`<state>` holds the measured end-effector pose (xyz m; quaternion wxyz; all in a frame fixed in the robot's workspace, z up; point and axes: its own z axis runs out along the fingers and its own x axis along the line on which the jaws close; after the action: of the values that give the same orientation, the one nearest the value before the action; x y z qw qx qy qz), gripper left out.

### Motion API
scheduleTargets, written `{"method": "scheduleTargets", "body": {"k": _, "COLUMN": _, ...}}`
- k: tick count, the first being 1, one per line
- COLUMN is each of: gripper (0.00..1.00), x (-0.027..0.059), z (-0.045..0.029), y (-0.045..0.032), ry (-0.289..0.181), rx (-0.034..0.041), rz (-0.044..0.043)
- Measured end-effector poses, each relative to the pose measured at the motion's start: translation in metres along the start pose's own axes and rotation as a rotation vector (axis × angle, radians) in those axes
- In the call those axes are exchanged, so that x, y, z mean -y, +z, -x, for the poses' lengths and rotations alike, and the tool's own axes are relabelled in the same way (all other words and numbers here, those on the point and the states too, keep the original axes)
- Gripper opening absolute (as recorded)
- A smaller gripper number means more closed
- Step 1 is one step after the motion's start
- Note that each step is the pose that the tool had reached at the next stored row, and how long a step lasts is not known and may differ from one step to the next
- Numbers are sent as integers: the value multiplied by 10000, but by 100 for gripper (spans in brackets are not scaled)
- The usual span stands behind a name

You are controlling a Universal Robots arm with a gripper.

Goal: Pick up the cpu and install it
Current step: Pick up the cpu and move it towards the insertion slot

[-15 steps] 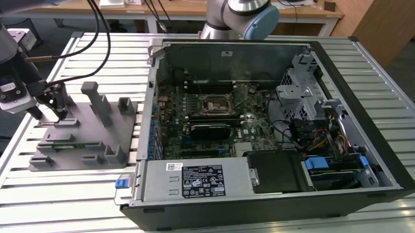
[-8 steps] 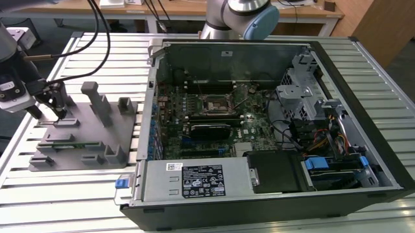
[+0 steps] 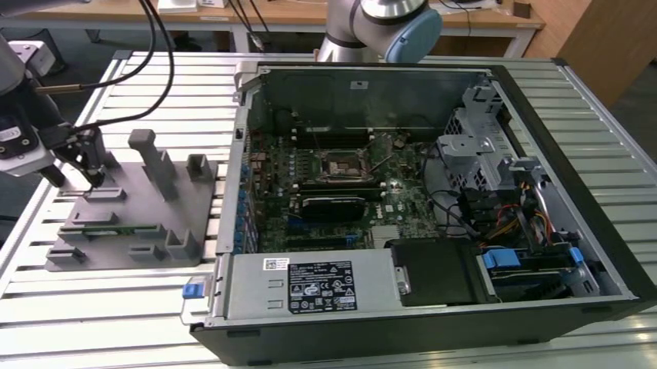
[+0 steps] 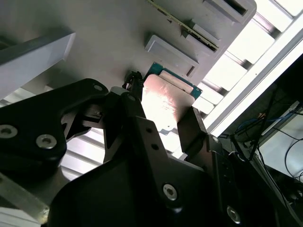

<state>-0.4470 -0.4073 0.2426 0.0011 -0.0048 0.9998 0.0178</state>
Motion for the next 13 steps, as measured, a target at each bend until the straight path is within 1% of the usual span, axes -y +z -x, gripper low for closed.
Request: {"method": "scheduleTargets", "body": {"k": 13, "gripper": 54, "x": -2, "z": 0, "y": -50, "ry": 0, "rx": 1, "rz": 1}}
